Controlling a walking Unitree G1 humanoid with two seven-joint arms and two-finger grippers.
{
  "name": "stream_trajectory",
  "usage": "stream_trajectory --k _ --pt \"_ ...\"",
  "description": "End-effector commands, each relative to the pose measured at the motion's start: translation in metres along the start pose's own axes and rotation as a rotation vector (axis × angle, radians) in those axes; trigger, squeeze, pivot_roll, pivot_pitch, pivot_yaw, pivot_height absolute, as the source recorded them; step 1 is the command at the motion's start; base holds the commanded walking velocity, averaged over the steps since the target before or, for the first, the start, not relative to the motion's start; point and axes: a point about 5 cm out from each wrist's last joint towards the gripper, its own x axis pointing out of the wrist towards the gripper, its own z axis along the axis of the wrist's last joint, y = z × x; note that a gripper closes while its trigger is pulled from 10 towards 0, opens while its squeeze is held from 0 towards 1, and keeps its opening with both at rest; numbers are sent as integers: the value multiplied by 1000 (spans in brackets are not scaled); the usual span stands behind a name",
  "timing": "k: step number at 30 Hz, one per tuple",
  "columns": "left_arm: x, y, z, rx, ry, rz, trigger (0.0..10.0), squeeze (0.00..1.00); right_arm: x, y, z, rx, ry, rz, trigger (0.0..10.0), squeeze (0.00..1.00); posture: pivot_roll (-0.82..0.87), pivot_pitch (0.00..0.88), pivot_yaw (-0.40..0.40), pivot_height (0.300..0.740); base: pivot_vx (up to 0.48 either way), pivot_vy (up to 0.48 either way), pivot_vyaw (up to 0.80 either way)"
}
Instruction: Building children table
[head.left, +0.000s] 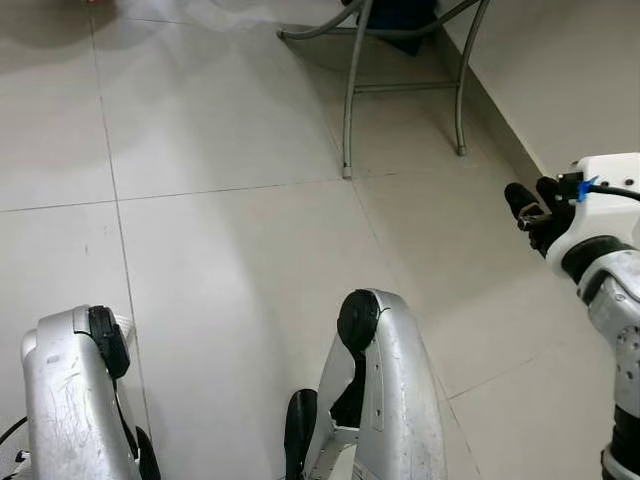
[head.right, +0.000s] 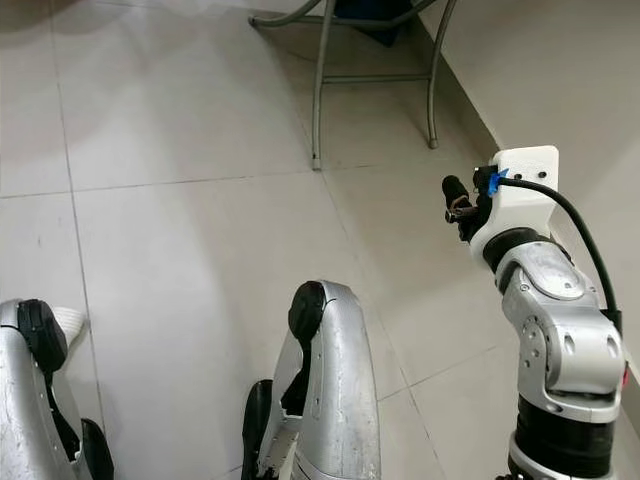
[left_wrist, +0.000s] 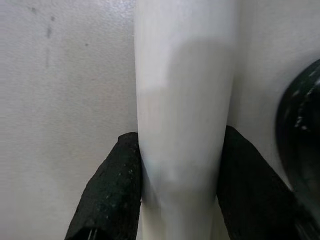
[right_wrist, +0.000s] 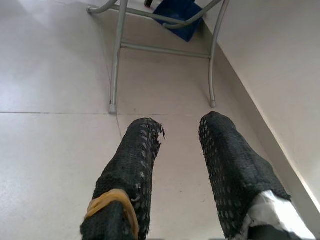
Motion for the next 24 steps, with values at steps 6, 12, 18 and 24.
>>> stream_trajectory --k 6,12,18,24 --pt "-17 20 -62 -54 221 159 0 0 -2 -5 -8 40 32 -32 10000 0 -230 402 -346 300 0 0 0" --pt "-21 48 -53 -95 131 330 0 0 0 0 -15 61 38 -30 10000 0 -181 398 -333 300 0 0 0" --pt "-26 72 -27 -183 -39 495 0 0 1 10 -25 92 50 -19 10000 0 -146 391 -316 300 0 0 0" --pt "-44 87 27 -261 -321 627 0 0 0 21 -36 121 69 4 10000 0 -111 384 -306 300 0 0 0"
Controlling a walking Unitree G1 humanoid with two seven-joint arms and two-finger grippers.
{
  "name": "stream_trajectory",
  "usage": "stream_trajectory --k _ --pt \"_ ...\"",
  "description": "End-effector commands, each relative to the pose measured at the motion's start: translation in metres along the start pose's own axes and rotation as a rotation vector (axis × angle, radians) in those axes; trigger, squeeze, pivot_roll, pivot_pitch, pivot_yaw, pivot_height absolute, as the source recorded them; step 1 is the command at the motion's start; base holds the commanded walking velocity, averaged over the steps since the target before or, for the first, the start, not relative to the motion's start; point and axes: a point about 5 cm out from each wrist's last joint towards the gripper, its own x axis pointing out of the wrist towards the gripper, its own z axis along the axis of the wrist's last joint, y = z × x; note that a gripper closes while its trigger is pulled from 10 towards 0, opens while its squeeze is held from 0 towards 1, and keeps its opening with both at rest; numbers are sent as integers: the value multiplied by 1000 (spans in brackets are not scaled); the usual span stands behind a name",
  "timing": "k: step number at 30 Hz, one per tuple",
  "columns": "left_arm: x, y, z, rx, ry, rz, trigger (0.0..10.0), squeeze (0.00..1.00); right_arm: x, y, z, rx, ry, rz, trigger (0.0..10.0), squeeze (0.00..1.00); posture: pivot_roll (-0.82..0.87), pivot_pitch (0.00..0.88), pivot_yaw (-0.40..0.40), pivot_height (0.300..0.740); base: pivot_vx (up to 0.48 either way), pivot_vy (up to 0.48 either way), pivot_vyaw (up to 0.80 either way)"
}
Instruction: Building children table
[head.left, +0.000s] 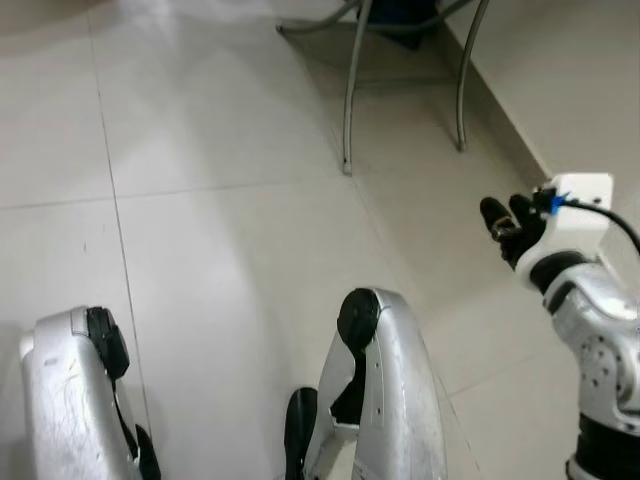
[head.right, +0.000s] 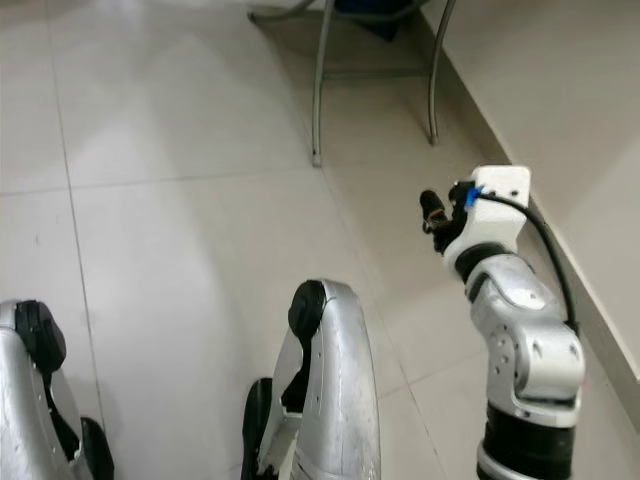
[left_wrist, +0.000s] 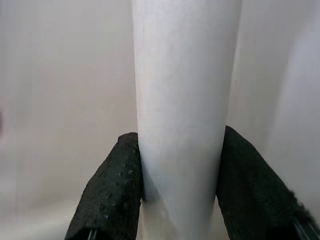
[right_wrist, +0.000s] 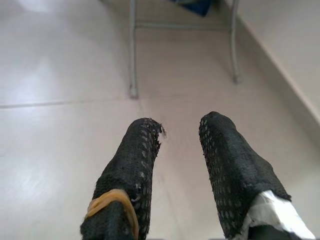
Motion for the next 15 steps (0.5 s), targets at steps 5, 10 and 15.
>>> stream_trajectory --k 5,10,15 --pt "-17 -14 42 -100 -131 -27 0 0 -3 -4 -14 -1 22 -34 10000 0 -76 377 -291 300 0 0 0" --pt "-36 -25 83 -172 -254 -61 0 0 -3 3 -26 -12 43 -8 10000 0 -63 373 -286 300 0 0 0" --pt "-69 -39 118 -219 -353 -131 0 0 -3 12 -33 9 38 7 10000 0 -30 362 -257 300 0 0 0"
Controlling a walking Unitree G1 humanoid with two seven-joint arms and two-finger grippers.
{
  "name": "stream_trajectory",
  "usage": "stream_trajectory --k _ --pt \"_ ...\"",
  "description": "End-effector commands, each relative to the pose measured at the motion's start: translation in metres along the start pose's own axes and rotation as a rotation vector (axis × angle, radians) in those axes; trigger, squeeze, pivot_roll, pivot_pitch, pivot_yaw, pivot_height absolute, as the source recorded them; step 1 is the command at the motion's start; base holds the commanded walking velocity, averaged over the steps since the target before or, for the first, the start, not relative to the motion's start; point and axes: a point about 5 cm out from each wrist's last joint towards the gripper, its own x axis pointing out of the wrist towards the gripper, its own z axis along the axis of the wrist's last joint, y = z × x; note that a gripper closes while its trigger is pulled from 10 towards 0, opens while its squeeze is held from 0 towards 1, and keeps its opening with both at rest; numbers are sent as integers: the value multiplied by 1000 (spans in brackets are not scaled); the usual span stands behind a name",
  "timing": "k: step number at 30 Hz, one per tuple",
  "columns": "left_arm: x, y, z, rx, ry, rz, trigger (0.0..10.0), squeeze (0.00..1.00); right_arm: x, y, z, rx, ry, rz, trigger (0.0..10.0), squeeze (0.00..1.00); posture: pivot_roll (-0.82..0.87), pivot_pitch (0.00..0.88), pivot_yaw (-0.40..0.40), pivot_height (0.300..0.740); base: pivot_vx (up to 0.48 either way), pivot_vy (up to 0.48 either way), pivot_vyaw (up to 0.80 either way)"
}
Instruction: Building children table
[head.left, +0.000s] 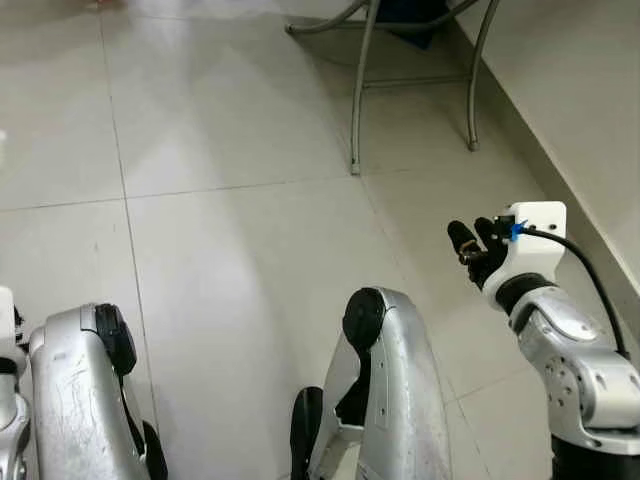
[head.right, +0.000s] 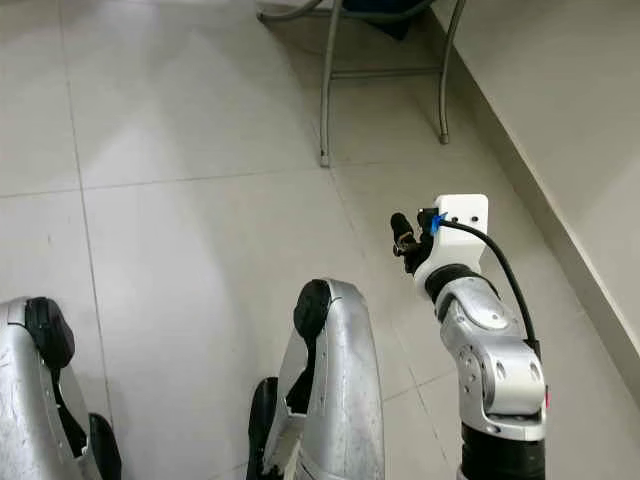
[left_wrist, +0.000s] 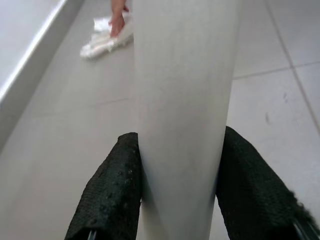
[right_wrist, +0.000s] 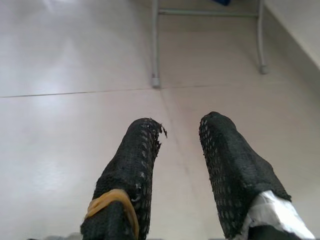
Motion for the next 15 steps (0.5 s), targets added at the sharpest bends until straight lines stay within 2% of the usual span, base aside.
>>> stream_trajectory --k 1,2,3,7,9,14,15 --pt "-16 -16 2 -11 33 -59 4314 0 -2 -4 -8 12 17 -17 10000 0 -20 357 -253 300 0 0 0" --pt "-19 -19 8 -15 25 -76 4314 0 -2 -2 -7 26 10 -6 10000 0 -17 356 -250 300 0 0 0" --pt "-24 -23 13 -14 23 -97 10000 0 -2 0 -8 29 5 4 10000 0 -7 353 -246 300 0 0 0" --pt "-30 -29 24 -35 24 -122 10000 0 -2 2 -8 17 -17 2 10000 0 4 348 -236 300 0 0 0" --pt "-40 -39 34 -40 20 -184 10000 0 -3 5 -11 14 -29 12 10000 0 22 336 -221 315 0 0 0" --pt "-49 -45 46 -33 -20 -216 10000 0 -3 10 -12 18 -42 36 10000 0 39 320 -210 330 0 0 0" --pt "-56 -50 53 -26 -34 -250 10000 0 -3 14 -14 19 -47 55 10000 0 46 315 -203 340 0 0 0"
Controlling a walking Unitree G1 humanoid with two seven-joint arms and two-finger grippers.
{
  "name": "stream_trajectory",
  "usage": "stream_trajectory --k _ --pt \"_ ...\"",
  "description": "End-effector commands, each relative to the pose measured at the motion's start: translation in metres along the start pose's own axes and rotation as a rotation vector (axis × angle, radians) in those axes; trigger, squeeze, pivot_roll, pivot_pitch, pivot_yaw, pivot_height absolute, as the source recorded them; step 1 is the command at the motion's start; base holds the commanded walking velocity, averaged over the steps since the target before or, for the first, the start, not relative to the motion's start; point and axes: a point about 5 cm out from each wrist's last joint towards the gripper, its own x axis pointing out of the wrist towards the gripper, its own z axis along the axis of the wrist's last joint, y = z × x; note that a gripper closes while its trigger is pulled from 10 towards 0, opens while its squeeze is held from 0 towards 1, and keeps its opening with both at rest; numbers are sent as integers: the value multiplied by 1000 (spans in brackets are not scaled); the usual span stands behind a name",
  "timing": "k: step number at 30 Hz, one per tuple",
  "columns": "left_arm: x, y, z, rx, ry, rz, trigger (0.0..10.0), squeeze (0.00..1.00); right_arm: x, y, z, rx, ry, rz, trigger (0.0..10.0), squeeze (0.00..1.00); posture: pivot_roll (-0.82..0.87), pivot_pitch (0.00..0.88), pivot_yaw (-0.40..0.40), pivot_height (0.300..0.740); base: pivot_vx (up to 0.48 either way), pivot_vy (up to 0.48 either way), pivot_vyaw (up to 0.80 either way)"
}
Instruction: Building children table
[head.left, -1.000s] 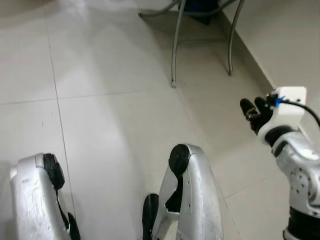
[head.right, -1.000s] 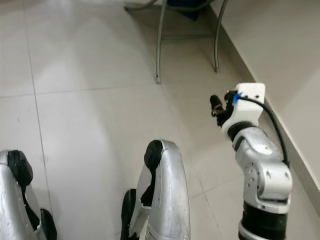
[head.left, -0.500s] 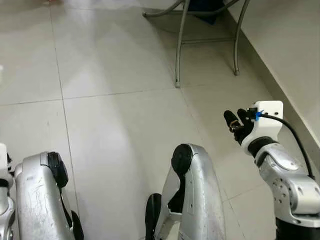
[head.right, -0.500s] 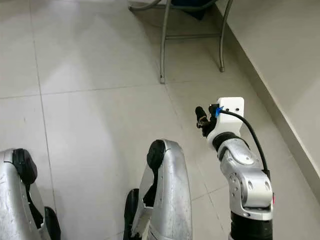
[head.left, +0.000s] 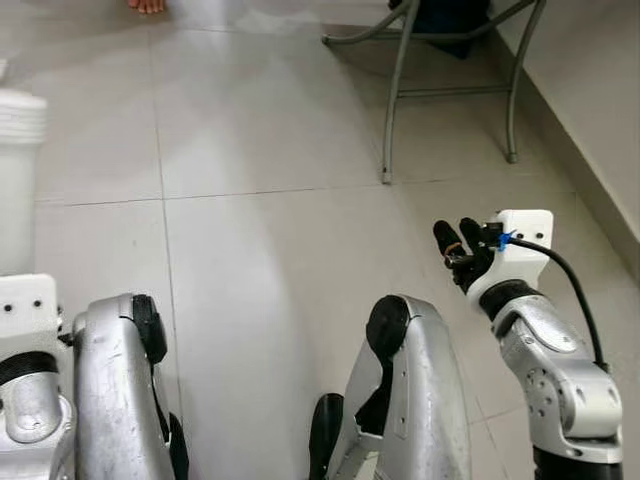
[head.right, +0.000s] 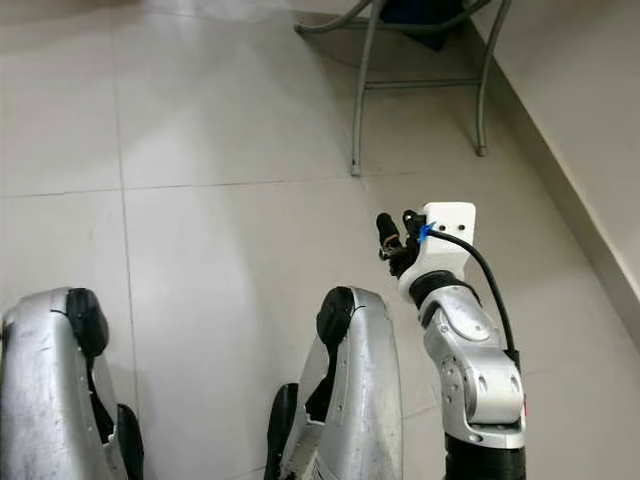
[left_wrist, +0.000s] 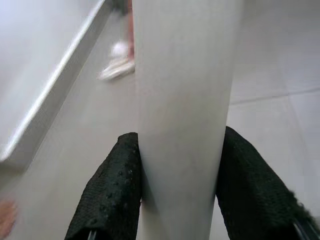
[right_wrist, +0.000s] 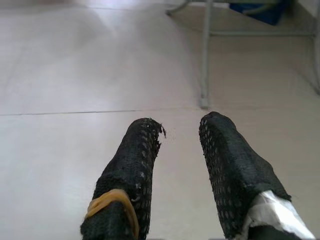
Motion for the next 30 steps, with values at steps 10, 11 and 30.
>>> stream_trajectory --k 10,11,30 --pt "-26 -29 9 -8 43 -153 10000 0 -7 10 -22 20 32 33 10000 0 80 273 -174 385 0 0 0" --pt "-26 -29 9 -8 43 -153 10000 0 -7 10 -22 20 32 33 10000 0 80 273 -174 385 0 0 0" --pt "-68 -77 8 -158 102 -452 10000 0 -25 41 -47 42 71 163 10000 0 100 194 -138 470 0 0 0"
